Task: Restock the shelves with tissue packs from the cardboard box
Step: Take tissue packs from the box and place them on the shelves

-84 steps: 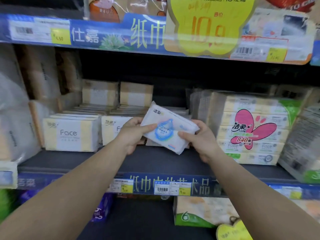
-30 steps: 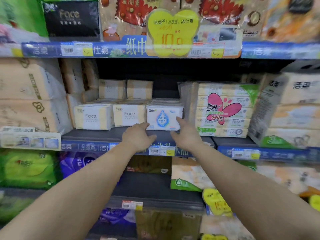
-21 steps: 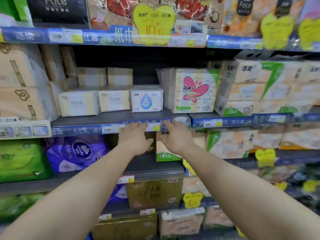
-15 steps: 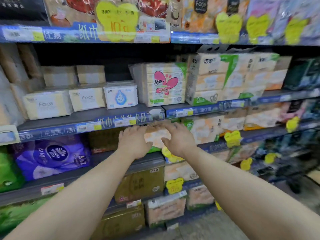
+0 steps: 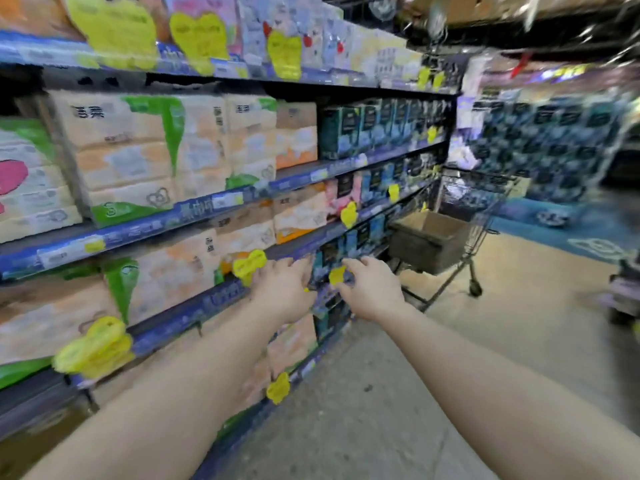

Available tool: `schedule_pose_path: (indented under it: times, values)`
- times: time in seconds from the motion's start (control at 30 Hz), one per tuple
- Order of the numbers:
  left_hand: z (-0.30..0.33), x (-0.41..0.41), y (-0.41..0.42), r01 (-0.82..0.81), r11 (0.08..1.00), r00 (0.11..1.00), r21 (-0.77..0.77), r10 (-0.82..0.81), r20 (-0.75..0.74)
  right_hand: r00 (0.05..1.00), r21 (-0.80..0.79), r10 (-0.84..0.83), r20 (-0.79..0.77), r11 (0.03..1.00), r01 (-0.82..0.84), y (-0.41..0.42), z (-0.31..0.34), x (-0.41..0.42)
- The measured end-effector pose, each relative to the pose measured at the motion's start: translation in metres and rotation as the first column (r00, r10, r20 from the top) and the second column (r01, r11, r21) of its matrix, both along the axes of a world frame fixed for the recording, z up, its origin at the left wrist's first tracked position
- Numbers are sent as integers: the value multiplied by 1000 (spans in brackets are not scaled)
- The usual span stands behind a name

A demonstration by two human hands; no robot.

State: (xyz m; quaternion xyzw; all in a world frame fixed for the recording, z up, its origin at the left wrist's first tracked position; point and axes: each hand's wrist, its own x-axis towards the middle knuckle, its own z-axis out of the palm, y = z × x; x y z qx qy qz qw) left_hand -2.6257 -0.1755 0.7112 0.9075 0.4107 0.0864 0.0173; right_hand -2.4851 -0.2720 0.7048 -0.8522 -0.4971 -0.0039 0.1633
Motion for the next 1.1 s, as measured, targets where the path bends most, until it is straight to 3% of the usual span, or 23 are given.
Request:
schedule_pose_path:
  times: [0.17, 0.33, 0.6, 0.87, 1.1]
  values:
    - [-2, 157, -26, 176, 984, 983, -3, -175, 45, 988, -39, -154, -8, 987, 153, -47, 4, 140]
    - [-11, 260, -19, 240, 970, 971, -36, -240, 16, 978, -34, -210, -19, 977, 209, -51, -4, 227]
    - [-40, 413, 66, 314, 949, 949, -43, -313, 21, 960, -44, -279, -25, 960, 277, 26, -30, 363]
    - [-26, 566, 173, 389, 920, 921, -42, -389, 7, 930, -13, -365, -44, 931, 364, 119, -23, 510]
    - [-46, 722, 197, 460, 886, 887, -50, -461, -13, 887, -25, -453, -85, 891, 453, 143, -46, 652]
